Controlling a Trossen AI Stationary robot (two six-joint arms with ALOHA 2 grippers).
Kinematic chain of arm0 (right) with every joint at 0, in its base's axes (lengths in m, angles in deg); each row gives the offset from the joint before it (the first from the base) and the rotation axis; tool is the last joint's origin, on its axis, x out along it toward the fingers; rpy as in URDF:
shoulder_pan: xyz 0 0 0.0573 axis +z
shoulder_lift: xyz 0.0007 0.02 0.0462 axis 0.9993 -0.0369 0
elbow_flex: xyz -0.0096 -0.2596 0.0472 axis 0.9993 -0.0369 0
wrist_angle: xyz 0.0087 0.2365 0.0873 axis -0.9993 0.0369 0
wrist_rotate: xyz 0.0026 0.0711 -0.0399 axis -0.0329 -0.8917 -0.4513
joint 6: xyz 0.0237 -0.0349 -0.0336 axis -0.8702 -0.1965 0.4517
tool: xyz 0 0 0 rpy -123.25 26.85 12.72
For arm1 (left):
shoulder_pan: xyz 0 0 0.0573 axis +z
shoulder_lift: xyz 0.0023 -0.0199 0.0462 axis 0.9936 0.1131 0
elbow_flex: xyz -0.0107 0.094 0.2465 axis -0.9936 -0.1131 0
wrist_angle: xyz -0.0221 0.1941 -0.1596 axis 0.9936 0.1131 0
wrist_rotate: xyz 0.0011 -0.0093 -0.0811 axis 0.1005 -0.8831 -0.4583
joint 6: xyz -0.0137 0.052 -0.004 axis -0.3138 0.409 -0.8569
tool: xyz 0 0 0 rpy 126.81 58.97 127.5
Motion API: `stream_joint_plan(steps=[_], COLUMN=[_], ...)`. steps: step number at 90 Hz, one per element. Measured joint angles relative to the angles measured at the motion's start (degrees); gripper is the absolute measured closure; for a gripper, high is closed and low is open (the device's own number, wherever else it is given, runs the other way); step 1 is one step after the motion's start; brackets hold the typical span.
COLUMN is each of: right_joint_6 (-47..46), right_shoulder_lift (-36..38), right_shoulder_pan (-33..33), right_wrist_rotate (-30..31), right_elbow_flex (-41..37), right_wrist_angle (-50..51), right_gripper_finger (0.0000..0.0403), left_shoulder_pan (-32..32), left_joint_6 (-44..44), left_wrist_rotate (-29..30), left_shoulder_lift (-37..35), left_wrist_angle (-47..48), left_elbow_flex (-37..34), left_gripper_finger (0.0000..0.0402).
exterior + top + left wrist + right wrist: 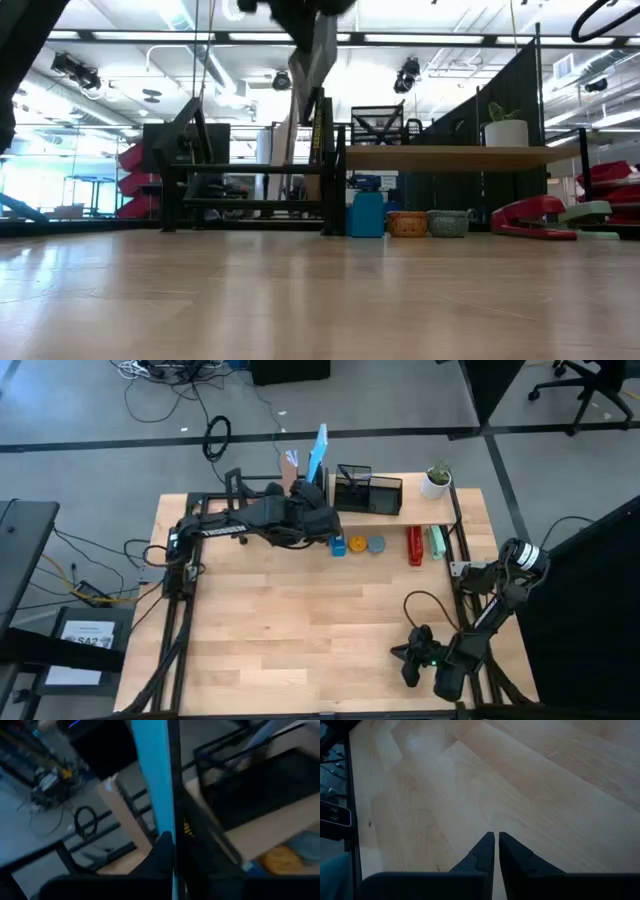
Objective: Stock shelves
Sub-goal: Remove the light blue book from the book shelf
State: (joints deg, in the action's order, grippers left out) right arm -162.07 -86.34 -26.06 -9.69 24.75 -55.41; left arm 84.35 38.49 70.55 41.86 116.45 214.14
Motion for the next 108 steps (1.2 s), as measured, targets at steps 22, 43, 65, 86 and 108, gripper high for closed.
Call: stream_joint_plan(steps=[22,43,65,86,108], right_joint_6=[0.0,0.0,0.0,0.0,1.0], right_shoulder_lift=[0.0,0.0,0.0,0.0,0.0], right_shoulder_pan=[-0.1,-0.1,-0.1,-0.1,-0.8], right_wrist_rotate=[0.0,0.0,0.0,0.1,1.4], right_elbow_flex=[0.0,0.0,0.0,0.0,0.0], right_wrist_angle=[0.1,0.1,0.2,0.2,0.1], right_gripper_finger=[0.0403,0.0403,0.0403,0.0403,0.0403], left_shoulder_pan=[-7.3,-17.3,-31.0,-41.4,-51.0], left_joint_6=[6.1,0.5,-17.5,-40.2,-64.8], left_wrist_rotate=[1.6,-1.4,-7.1,-13.2,1.0], left_shoulder_lift=[-1.0,-1.5,-1.1,-1.1,-10.2], left_wrist_angle=[-2.4,2.4,2.5,-13.3,-41.2], left_elbow_flex=[5.9,5.8,-5.0,-28.5,-58.0], left_gripper_finger=[0.0401,0.0401,0.0401,0.0401,0.0401])
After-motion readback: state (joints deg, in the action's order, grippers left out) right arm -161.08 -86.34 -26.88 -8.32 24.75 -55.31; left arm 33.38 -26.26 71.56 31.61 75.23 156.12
